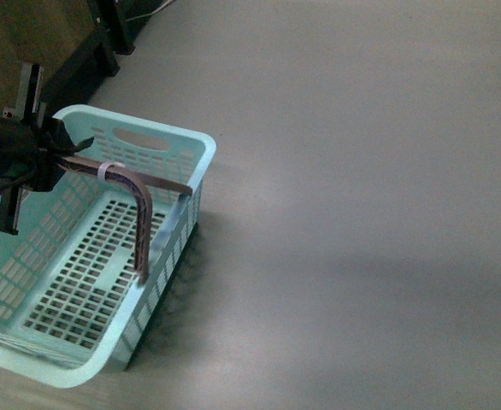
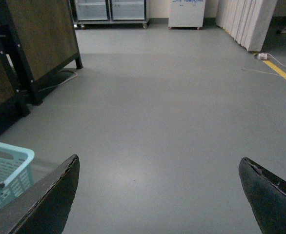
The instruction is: Pick lemon and mango into basket
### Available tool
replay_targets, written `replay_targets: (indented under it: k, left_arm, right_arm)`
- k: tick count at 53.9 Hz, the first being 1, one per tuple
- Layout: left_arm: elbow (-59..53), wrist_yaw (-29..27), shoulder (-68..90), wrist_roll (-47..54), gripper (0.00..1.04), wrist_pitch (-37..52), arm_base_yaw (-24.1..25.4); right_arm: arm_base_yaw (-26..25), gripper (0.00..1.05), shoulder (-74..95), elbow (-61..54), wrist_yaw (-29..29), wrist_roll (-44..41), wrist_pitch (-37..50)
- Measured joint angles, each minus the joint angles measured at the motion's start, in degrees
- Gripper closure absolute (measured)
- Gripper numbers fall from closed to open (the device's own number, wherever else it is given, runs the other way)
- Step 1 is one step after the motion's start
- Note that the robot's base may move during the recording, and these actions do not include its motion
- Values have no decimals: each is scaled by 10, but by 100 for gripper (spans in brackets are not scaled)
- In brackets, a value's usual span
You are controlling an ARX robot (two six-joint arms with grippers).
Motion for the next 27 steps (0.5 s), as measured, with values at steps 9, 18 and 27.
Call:
replay_targets:
  k: [9, 18, 27]
  left_arm:
    - [-70, 7, -109, -5, 100, -3, -8]
    - [-118, -17, -231, -29, 100, -39, -31]
    - [-152, -13, -374, -52, 100, -99, -45]
  right_arm:
    - [0, 9, 0, 0, 0, 0, 0]
    - [0, 9, 0, 0, 0, 0, 0]
    - [0, 9, 0, 0, 0, 0, 0]
